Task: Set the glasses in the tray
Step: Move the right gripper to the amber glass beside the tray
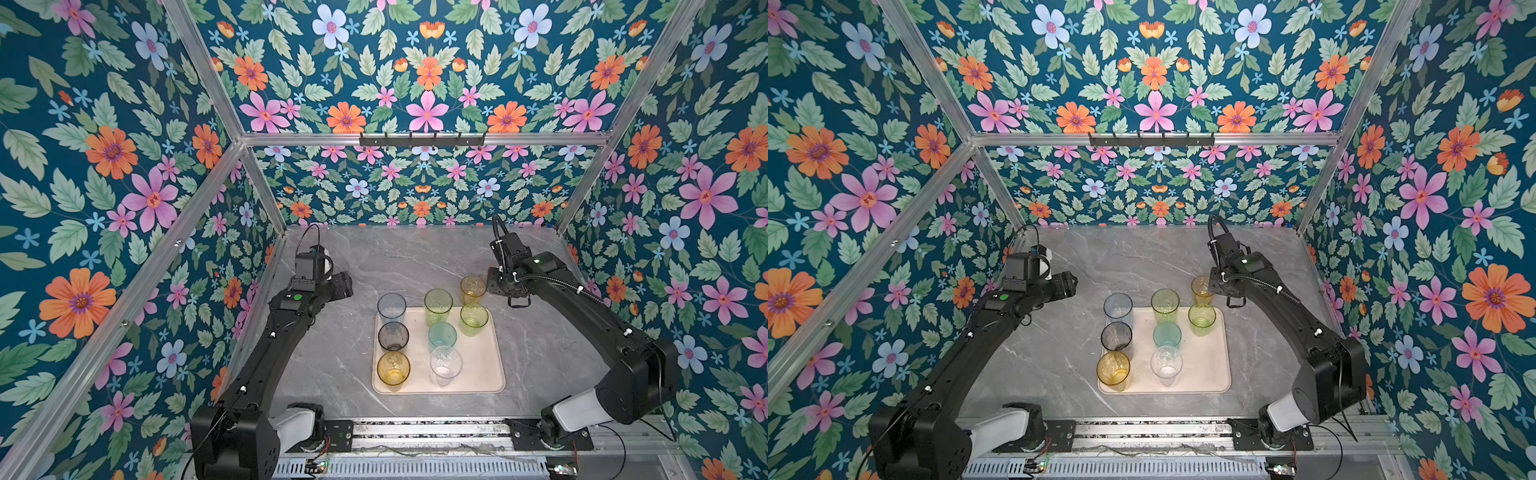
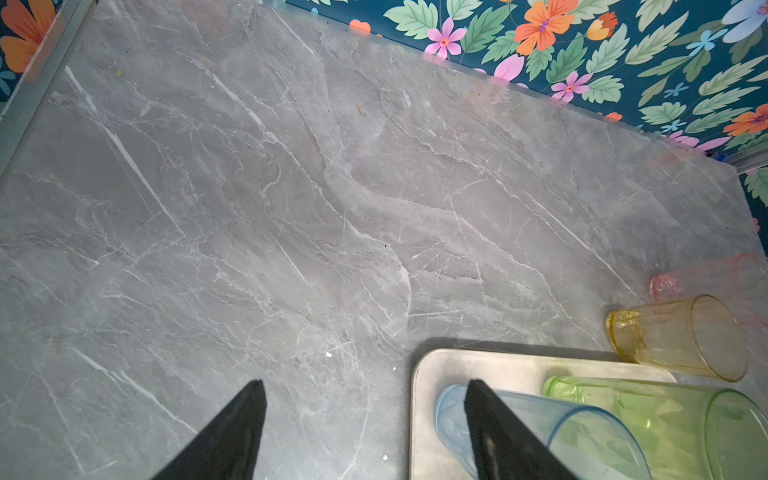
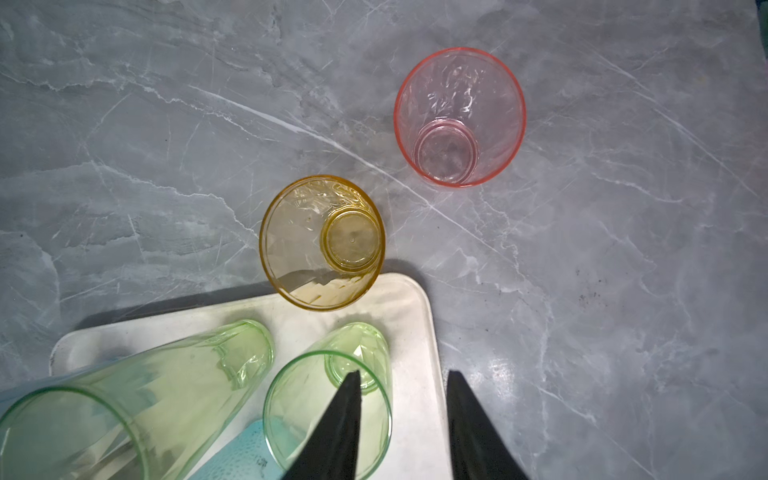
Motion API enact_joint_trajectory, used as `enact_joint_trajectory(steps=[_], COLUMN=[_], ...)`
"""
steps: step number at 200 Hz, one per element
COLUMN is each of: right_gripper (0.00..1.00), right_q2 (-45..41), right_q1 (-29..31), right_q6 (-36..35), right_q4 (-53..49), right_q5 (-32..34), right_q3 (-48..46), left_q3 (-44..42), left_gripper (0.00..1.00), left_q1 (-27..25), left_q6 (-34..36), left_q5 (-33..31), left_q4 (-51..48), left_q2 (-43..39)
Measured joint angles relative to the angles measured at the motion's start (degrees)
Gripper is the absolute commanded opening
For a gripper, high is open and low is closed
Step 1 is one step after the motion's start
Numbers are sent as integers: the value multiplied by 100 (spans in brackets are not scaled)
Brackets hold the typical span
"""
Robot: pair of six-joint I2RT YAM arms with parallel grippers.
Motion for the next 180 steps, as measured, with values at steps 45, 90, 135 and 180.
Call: enact_joint_trajectory(steps=[45, 90, 135, 180], right_gripper=[37, 37, 37, 37], right_q2=[267, 673, 1069, 1279], right_q1=[-201, -249, -251, -249], right_q6=[4, 114, 155, 181], right_q4=[310, 538, 667, 693], right_q5=[-179, -411, -542, -575], right_q3=[-9, 46, 85, 79], left_q3=[-9, -9, -9, -9], left_gripper=[79, 79, 79, 79], left_q1=[0, 0, 0, 0], left_q6=[0, 0, 0, 0], left_q5=[-4, -4, -2, -2], left_q4=[2, 4, 4, 2], left_q2=[-20, -20, -9, 11])
